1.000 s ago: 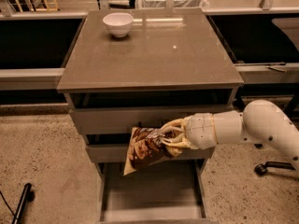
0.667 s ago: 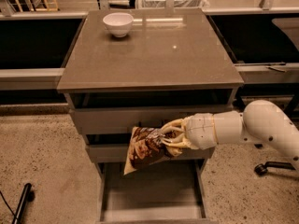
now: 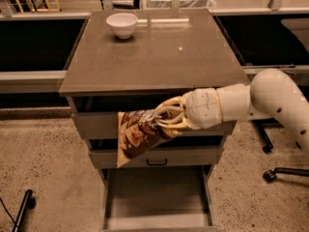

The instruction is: Pick brown chip bag from bottom drawer and place on counter

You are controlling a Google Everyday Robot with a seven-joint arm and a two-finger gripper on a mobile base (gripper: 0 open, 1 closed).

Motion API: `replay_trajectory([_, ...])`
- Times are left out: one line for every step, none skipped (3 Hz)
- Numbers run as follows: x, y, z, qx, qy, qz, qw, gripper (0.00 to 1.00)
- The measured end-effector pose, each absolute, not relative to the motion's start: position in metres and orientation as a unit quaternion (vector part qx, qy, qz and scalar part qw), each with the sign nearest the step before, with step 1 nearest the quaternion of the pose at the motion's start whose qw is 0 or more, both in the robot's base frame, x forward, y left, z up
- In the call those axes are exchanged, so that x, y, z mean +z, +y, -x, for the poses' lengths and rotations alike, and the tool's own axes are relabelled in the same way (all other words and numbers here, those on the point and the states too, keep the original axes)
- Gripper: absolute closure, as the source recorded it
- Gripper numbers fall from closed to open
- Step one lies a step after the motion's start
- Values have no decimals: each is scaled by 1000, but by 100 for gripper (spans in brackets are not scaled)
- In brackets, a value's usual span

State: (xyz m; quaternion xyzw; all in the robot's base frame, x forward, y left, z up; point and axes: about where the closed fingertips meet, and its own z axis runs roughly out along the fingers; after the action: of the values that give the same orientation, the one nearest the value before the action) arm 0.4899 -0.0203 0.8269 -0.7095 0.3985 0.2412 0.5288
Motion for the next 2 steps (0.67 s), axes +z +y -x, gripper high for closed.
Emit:
replay_trajectory([885,-12,-491,244,335,716,562,100])
replay_trajectory([919,-11,-500,245,310,706,588,100])
